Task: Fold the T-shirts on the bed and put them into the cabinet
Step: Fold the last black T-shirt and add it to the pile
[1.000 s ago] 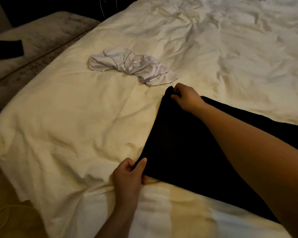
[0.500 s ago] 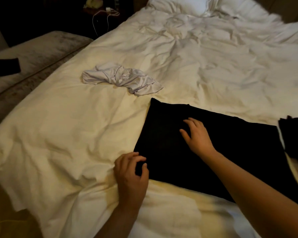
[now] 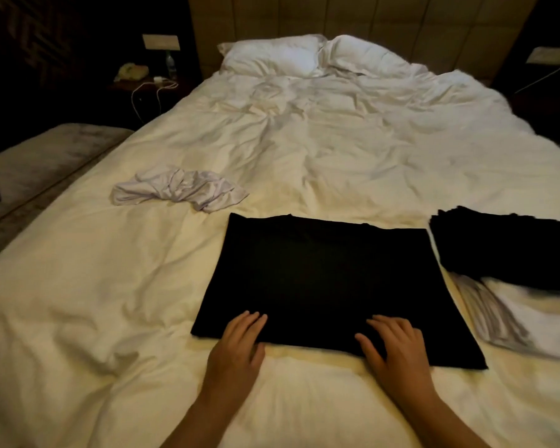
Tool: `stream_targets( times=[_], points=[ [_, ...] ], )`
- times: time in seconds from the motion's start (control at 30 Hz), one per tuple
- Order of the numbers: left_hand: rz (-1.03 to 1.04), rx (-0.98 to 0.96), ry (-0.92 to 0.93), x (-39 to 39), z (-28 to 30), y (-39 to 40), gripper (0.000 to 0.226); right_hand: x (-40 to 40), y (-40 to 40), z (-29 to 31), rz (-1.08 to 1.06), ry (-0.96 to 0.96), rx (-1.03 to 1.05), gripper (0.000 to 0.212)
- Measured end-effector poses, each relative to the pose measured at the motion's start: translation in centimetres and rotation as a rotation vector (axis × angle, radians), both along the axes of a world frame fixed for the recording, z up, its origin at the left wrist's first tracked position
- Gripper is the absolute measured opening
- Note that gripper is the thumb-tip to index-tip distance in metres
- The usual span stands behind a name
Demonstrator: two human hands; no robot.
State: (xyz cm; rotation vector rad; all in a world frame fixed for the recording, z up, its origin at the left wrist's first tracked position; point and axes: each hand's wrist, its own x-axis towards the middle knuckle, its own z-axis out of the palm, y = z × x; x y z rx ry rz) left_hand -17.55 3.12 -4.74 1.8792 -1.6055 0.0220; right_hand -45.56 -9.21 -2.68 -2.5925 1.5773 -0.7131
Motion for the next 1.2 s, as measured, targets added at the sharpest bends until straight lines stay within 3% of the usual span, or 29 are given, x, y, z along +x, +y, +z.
stream_targets(
  times=[0.13, 0.23, 0.37, 0.47, 0.67, 0.93, 1.2],
  points=[
    [0.028, 0.013, -0.072, 0.3, -0.6, -0.4, 0.039, -3.1, 1.5, -1.3, 0.034, 0.042, -0.017, 0.062],
    [0.037, -0.017, -0.031, -0.1, -0.3, -0.4, 0.056, -4.7, 1.6, -1.7, -0.039, 0.015, 0.001, 0.045],
    [0.063, -0.016, 0.078, -0.2, -0.1, -0.2, 0.021, -5.1, 1.0, -2.1, -0.117, -0.113, -0.009, 0.045],
    [0.091, -0.003, 0.169, -0.4, 0.0, -0.2, 0.026, -5.1, 1.4, -2.5, -0.062, -0.225, -0.108, 0.024],
    [0.086, -0.048, 0.136, -1.2, 1.1, 1.8, 0.015, -6.1, 3.0, -1.8, -0.003, -0.345, -0.156, 0.032],
    [0.031, -0.250, -0.001, -2.9, 3.6, 6.4, 0.049, -8.3, 8.7, 0.5, 0.018, -0.438, -0.214, 0.057],
    [0.087, -0.394, -0.094, -5.0, 4.5, 11.7, 0.032, -10.2, 14.0, 2.2, 0.018, -0.447, -0.270, 0.051]
  ],
)
